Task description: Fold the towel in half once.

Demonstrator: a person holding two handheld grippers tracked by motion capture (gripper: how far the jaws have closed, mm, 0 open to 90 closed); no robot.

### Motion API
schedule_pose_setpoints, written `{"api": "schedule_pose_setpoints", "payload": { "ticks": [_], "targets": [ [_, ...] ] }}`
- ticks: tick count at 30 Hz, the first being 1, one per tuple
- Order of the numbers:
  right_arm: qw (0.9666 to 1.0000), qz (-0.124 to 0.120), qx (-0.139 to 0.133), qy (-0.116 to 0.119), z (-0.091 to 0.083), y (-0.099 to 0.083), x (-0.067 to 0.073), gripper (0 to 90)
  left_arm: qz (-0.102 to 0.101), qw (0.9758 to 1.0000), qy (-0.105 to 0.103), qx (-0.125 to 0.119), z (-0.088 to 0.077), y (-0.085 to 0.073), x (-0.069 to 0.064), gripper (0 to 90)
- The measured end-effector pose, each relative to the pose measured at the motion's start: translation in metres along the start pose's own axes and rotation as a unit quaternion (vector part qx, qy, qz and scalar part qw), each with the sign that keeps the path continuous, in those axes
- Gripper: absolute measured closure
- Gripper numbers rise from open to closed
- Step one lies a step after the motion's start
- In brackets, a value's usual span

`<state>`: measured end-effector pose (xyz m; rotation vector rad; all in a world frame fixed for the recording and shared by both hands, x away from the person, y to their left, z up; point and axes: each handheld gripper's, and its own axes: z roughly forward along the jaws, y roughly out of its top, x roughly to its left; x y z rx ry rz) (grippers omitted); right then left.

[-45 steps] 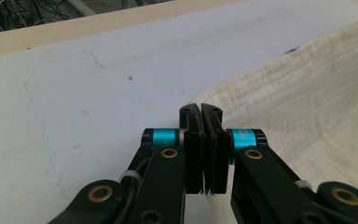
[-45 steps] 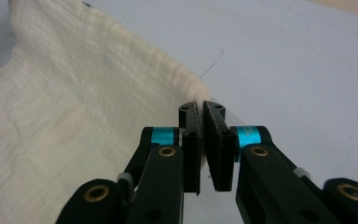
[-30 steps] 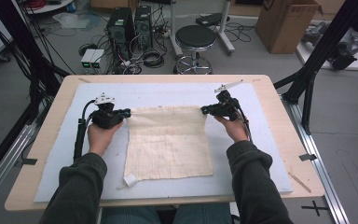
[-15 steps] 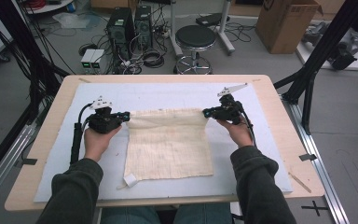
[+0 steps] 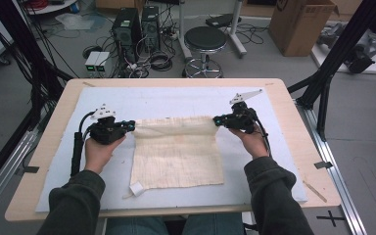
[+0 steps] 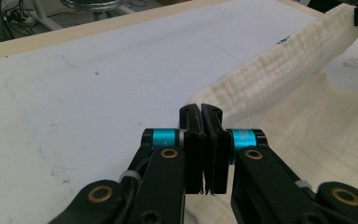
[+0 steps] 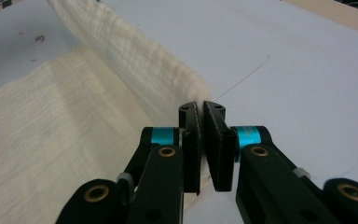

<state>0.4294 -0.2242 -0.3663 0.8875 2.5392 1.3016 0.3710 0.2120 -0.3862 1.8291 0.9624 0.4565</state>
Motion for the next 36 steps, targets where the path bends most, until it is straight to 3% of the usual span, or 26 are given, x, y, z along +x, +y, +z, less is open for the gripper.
{"api": "schedule_pose_setpoints", "payload": {
  "ticks": [11, 25, 36],
  "targets": [
    [0.9999, -0.003, 0.003, 0.009, -0.002, -0.011, 0.006, 85.3, 0.001, 1.0, -0.009, 0.0, -0.007, -0.01, -0.005, 87.4],
    [0.9997, -0.018, 0.004, 0.013, -0.009, -0.011, 0.016, 85.3, 0.014, 0.9998, -0.015, 0.0, -0.017, -0.01, -0.013, 87.4],
    [0.9995, -0.022, 0.01, 0.02, -0.013, -0.012, 0.022, 85.3, 0.013, 0.9997, -0.021, 0.0, -0.023, -0.018, -0.015, 87.3]
  ]
}}
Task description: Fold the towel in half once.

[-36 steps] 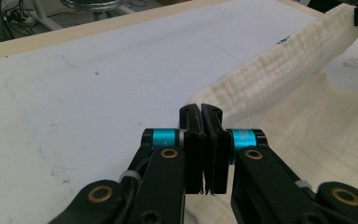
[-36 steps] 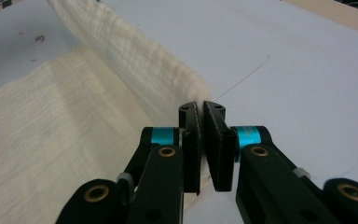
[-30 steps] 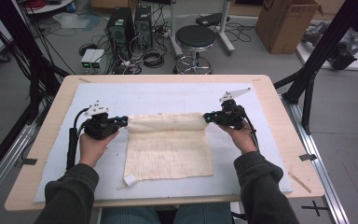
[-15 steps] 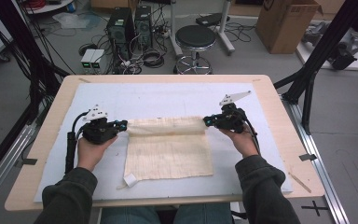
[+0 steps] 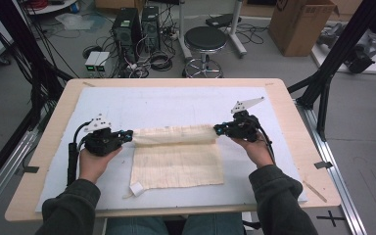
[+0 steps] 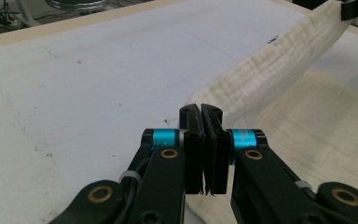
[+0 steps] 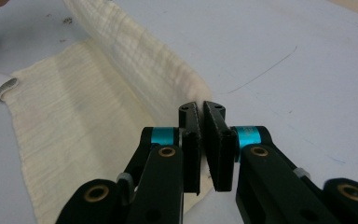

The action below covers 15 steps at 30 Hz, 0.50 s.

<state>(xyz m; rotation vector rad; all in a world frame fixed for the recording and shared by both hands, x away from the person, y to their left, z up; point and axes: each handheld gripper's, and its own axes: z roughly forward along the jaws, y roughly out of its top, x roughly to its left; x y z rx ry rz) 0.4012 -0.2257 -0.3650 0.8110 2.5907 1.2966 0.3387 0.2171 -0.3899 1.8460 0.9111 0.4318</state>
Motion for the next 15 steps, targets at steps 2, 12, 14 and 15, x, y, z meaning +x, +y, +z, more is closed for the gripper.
{"api": "schedule_pose_setpoints", "payload": {
  "ticks": [2, 12, 14, 15],
  "targets": [
    [1.0, -0.002, 0.0, -0.001, -0.001, 0.0, 0.001, 85.3, -0.001, 1.0, -0.001, 0.0, -0.001, -0.001, -0.001, 87.3],
    [1.0, 0.003, -0.001, 0.008, -0.001, -0.017, 0.005, 85.3, 0.009, 0.9999, -0.011, 0.007, -0.002, -0.006, -0.008, 87.3],
    [1.0, 0.001, -0.002, 0.009, -0.001, -0.02, 0.006, 85.3, 0.012, 0.9998, -0.012, 0.008, -0.003, -0.008, -0.008, 87.3],
    [0.9999, 0.003, -0.002, 0.011, -0.001, -0.021, 0.007, 85.3, 0.011, 0.9998, -0.012, 0.007, -0.003, -0.008, -0.009, 87.3]
  ]
}}
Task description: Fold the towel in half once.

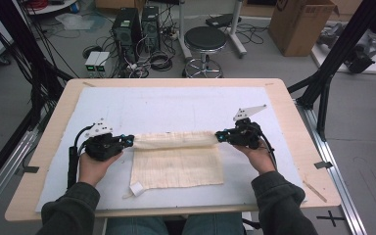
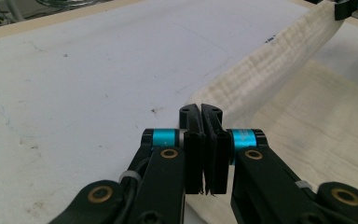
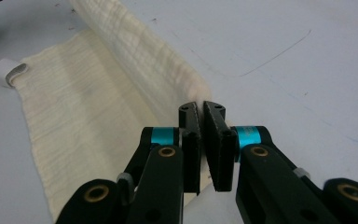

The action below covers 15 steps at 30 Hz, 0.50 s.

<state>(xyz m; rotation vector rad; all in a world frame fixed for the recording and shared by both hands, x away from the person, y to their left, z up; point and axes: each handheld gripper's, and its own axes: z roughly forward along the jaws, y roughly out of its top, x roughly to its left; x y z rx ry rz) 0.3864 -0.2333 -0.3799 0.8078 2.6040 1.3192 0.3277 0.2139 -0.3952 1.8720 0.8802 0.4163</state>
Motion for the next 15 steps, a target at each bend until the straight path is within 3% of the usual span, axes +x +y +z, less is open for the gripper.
{"api": "schedule_pose_setpoints", "payload": {
  "ticks": [15],
  "targets": [
    [0.9999, -0.007, -0.002, 0.006, -0.001, -0.012, 0.01, 85.3, 0.005, 0.9999, -0.009, 0.005, -0.004, -0.011, -0.007, 87.3]
  ]
}}
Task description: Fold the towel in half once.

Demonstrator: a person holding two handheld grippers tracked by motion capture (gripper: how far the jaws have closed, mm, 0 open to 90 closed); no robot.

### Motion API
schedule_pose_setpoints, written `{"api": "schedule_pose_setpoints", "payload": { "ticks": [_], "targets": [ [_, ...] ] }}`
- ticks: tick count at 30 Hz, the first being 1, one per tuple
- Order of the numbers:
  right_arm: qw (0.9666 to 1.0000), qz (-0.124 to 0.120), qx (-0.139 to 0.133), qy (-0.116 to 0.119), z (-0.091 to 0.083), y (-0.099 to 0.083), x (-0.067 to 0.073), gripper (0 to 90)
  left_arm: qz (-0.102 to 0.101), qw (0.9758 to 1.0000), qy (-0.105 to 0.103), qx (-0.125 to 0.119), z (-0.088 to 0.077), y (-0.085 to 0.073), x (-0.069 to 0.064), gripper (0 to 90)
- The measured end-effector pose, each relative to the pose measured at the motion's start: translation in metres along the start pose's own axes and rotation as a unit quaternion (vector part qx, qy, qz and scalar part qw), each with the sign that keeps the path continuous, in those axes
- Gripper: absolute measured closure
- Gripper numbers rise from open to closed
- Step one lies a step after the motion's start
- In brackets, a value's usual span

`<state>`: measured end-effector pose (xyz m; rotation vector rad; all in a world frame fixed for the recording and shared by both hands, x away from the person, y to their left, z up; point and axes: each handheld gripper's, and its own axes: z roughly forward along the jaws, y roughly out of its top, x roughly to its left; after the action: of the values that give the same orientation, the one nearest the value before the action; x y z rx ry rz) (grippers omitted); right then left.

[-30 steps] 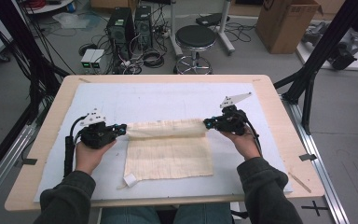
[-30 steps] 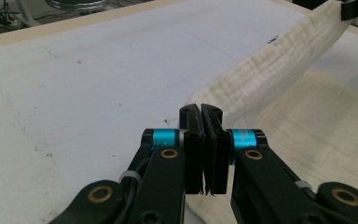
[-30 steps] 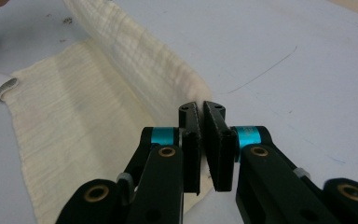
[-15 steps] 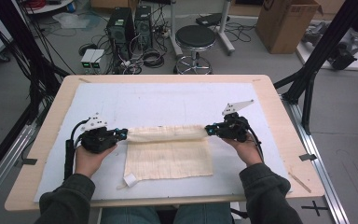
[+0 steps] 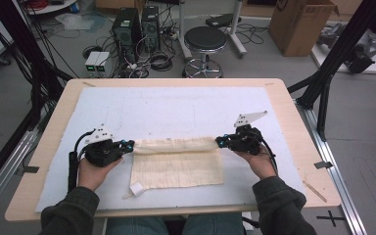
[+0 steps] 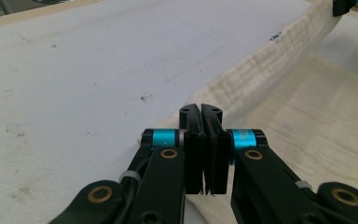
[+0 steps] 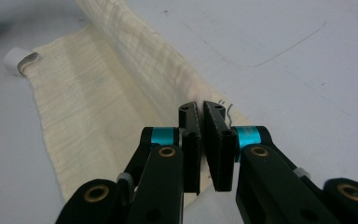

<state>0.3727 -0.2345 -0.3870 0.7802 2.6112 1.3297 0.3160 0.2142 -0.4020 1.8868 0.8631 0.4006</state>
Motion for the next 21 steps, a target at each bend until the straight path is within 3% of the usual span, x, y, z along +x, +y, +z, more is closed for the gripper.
{"api": "schedule_pose_setpoints", "payload": {
  "ticks": [21],
  "targets": [
    [0.9999, -0.009, -0.001, 0.004, -0.006, -0.01, 0.01, 85.3, 0.019, 0.9997, -0.013, 0.005, -0.009, -0.005, -0.013, 87.3]
  ]
}}
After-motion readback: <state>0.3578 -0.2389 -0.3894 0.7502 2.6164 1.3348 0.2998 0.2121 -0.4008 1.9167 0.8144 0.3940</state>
